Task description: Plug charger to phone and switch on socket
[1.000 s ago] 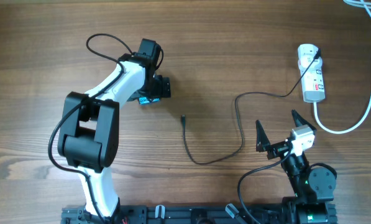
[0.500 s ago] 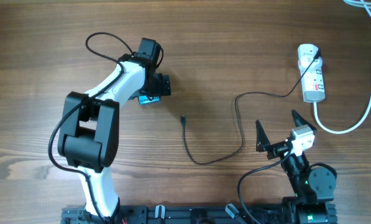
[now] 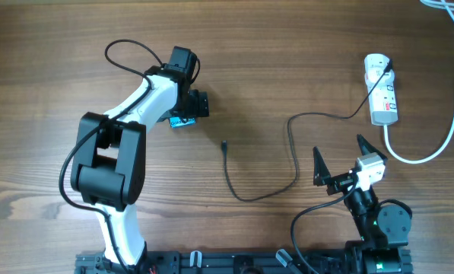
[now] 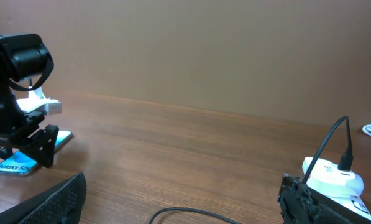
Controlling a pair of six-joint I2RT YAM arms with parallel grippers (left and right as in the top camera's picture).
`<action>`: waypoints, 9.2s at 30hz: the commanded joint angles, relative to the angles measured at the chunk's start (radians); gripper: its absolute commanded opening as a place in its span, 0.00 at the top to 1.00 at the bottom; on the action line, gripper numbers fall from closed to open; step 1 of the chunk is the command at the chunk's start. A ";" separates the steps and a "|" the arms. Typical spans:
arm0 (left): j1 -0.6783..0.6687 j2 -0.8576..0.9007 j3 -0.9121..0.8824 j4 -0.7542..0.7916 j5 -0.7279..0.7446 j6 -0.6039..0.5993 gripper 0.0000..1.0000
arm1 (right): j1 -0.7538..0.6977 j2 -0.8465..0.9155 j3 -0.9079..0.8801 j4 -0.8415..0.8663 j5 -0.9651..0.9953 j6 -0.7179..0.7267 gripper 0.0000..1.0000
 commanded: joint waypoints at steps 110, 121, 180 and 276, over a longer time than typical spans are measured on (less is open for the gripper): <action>0.001 -0.010 -0.095 0.105 -0.024 -0.034 0.00 | -0.003 0.014 -0.002 0.003 0.006 -0.018 0.00; 0.001 -0.010 -0.095 0.106 -0.024 -0.034 0.00 | -0.003 0.014 -0.002 0.003 0.006 -0.018 0.00; 0.003 -0.054 -0.074 0.278 -0.092 -0.108 0.00 | -0.003 0.014 -0.002 0.003 0.006 -0.018 0.00; -0.011 -0.053 -0.135 0.134 0.045 0.056 0.16 | -0.003 0.014 -0.002 0.003 0.006 -0.018 0.00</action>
